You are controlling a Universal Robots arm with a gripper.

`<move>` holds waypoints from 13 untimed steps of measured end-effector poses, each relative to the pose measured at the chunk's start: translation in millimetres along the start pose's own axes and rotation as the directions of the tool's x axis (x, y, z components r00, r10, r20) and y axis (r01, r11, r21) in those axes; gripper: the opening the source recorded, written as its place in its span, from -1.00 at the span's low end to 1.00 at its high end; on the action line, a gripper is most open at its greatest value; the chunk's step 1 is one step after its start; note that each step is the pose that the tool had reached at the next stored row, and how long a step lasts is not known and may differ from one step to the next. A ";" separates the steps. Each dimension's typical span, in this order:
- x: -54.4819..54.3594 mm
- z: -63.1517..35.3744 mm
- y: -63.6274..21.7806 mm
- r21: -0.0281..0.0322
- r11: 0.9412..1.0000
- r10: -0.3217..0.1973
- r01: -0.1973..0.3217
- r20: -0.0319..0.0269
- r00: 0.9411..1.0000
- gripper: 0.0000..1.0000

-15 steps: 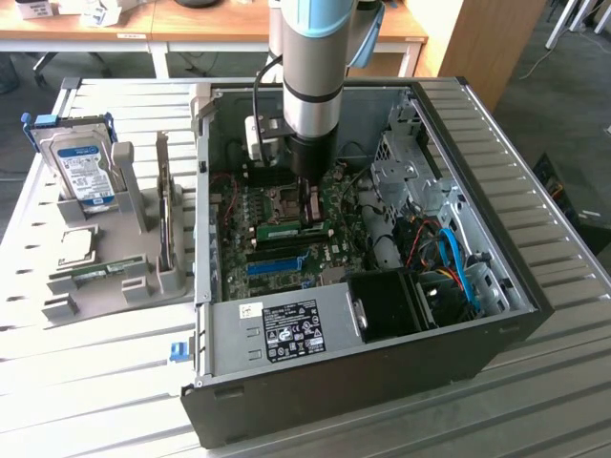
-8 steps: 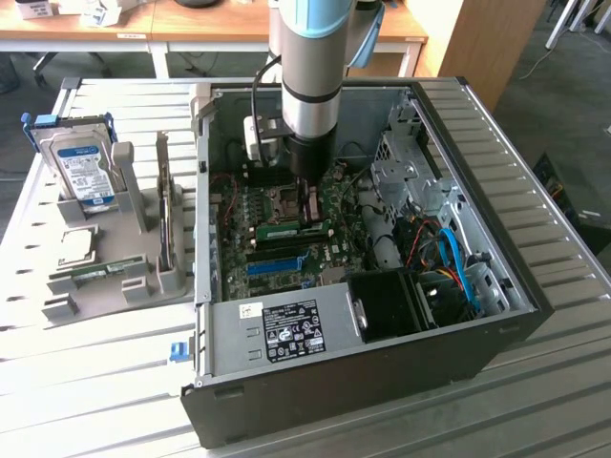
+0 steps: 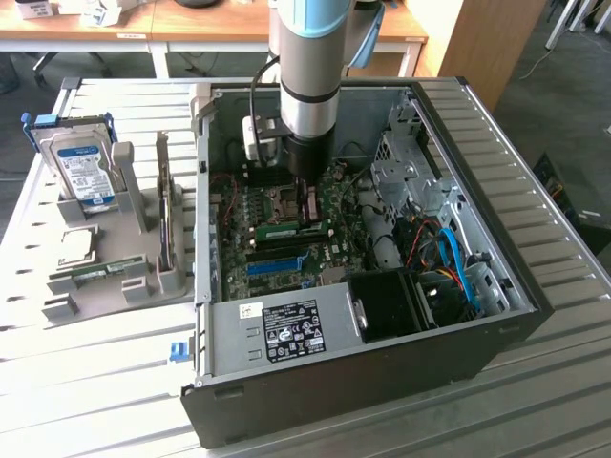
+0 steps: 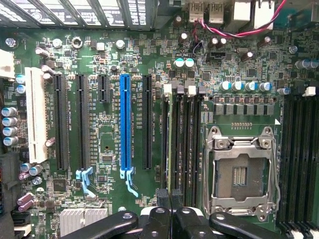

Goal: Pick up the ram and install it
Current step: 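Insert the ram into the slot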

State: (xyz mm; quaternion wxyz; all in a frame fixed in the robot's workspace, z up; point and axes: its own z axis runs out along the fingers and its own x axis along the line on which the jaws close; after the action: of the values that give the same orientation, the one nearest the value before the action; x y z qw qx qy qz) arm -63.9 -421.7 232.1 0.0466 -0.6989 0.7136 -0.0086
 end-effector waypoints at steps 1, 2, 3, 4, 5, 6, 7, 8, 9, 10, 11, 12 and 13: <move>0.0 0.1 -1.0 0.000 1.000 0.000 0.000 0.000 1.000 -0.76; -0.1 0.2 -2.4 0.000 1.000 0.000 0.000 0.000 1.000 -0.76; -0.1 0.3 -3.7 0.000 1.000 0.000 0.000 0.000 1.000 -0.76; -0.1 0.3 -4.2 0.000 1.000 0.000 0.000 0.000 1.000 -0.76; -0.1 0.3 -4.2 0.000 1.000 0.000 0.000 0.000 1.000 -0.76; -0.1 0.4 -4.2 0.000 1.000 0.000 0.000 0.000 1.000 -0.76; -0.2 -8.9 -5.0 0.000 1.000 0.000 0.000 0.000 1.000 -0.76; -0.2 -8.9 -5.0 0.000 1.000 0.000 0.000 0.000 1.000 -0.76; -0.2 -8.9 -5.0 0.000 1.000 0.000 0.000 0.000 1.000 -0.76; -0.2 -8.9 -5.0 0.000 1.000 0.000 0.000 0.000 1.000 -0.76; -0.2 -8.9 -5.0 0.000 1.000 0.000 0.000 0.000 1.000 -0.76; -0.2 -9.0 -5.0 0.000 1.000 0.000 0.000 0.000 1.000 -0.76; -0.2 -8.9 -5.0 0.000 1.000 0.000 0.000 0.000 1.000 -0.76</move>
State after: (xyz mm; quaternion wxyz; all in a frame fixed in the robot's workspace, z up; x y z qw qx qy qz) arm -59.6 -422.1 241.4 0.0467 -0.6990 0.7136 -0.0088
